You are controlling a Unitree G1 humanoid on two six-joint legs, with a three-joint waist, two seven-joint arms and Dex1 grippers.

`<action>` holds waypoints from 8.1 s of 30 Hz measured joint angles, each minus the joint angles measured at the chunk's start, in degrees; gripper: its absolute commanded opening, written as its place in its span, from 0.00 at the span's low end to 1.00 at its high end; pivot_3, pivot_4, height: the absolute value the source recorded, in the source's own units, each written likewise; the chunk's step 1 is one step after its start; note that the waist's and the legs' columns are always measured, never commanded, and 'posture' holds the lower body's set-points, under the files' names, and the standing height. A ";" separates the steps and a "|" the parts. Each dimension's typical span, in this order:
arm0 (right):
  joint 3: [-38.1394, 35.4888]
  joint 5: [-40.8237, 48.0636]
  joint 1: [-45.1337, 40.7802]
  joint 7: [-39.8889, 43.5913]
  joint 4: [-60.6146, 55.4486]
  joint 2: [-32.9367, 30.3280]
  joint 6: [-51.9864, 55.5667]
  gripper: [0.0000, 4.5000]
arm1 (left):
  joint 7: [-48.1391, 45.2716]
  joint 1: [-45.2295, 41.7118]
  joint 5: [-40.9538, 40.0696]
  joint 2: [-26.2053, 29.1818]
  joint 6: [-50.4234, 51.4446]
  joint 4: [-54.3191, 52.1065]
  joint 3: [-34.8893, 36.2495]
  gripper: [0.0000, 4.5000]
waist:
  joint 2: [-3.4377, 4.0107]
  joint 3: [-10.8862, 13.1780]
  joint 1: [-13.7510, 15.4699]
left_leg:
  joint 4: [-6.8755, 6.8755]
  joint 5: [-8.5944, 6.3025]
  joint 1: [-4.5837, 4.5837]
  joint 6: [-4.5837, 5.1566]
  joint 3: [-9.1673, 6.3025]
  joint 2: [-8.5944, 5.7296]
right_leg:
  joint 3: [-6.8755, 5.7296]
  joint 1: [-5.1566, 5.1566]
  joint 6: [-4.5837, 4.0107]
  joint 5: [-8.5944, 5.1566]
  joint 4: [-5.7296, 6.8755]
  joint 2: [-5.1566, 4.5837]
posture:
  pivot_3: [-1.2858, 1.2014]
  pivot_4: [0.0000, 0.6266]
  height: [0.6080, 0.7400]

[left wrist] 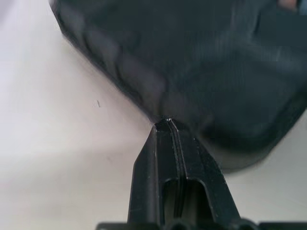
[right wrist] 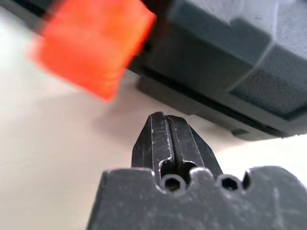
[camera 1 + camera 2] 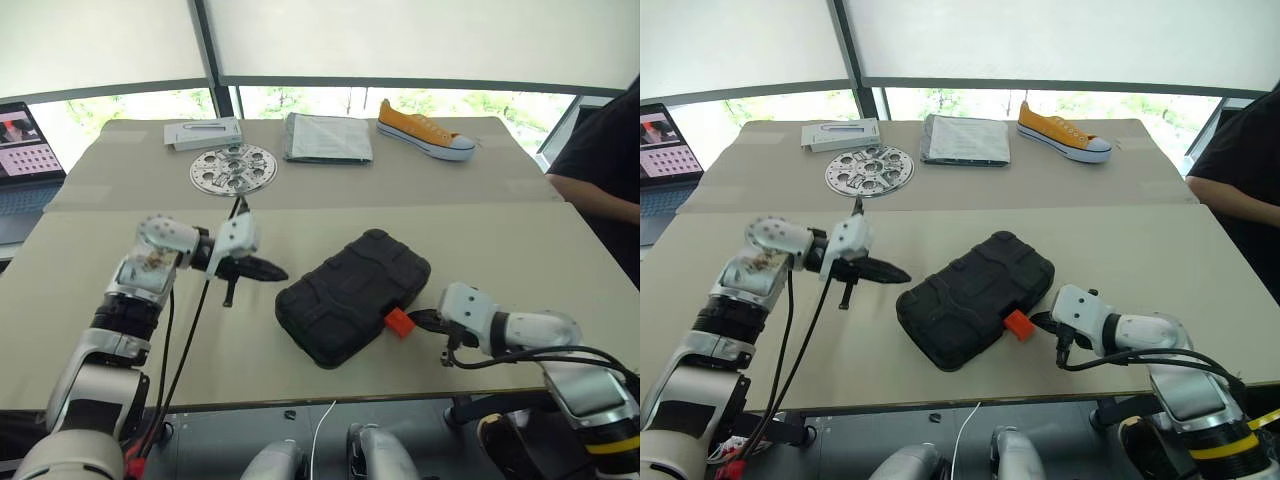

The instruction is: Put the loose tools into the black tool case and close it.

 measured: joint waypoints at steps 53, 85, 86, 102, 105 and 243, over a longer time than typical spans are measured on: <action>10.96 -3.28 -1.66 -8.39 -2.30 7.80 10.44 0.00 | 5.06 -1.52 11.70 -9.47 -28.97 5.92 -11.70 0.01 | 0.22 -0.27 0.12 | -0.24 -0.10 0.93 0.16 0.03 0.12 | 0.06 0.88 0.06 -0.04 -0.17 0.09 | 0.52 0.24 1.00; 1.08 6.28 4.99 -15.03 -11.76 15.36 17.89 0.47 | 6.53 -3.46 13.86 -10.94 -36.57 11.14 -13.15 0.00 | 0.39 -0.67 -0.16 | -0.73 -0.08 1.11 0.14 0.07 0.15 | 0.18 0.90 0.13 -0.12 -0.24 0.12 | 0.52 0.24 1.00; 1.42 6.50 4.63 -15.60 -11.50 16.31 18.12 0.47 | 6.53 -3.46 13.86 -10.95 -36.57 11.11 -13.16 0.00 | 0.40 -0.68 -0.16 | -0.72 -0.08 1.12 0.14 0.07 0.15 | 0.18 0.90 0.13 -0.12 -0.24 0.12 | 0.52 0.24 1.00; 2.30 8.39 2.83 -16.54 -5.78 18.24 18.99 0.84 | 6.48 -3.49 13.85 -10.15 -36.52 10.98 -13.18 0.00 | 0.40 -0.71 -0.28 | -0.79 -0.07 1.18 0.12 0.07 0.15 | 0.18 0.90 0.12 -0.12 -0.23 0.14 | 0.52 0.24 1.00; 3.48 7.55 2.97 -16.51 -5.59 18.19 17.41 0.84 | 6.48 -3.49 13.85 -9.96 -36.42 10.95 -13.17 0.00 | 0.41 -0.72 -0.30 | -0.80 -0.07 1.19 0.12 0.08 0.15 | 0.19 0.90 0.12 -0.12 -0.23 0.14 | 0.52 0.24 1.00; -23.45 24.63 -1.55 23.56 6.28 -15.74 17.83 1.00 | 6.21 30.34 -18.11 20.36 22.26 -21.11 21.24 0.93 | 0.45 -0.06 -0.33 | -1.10 -0.22 1.05 0.23 0.07 0.26 | 0.07 0.72 0.01 -0.33 -0.43 0.14 | 0.52 0.24 1.00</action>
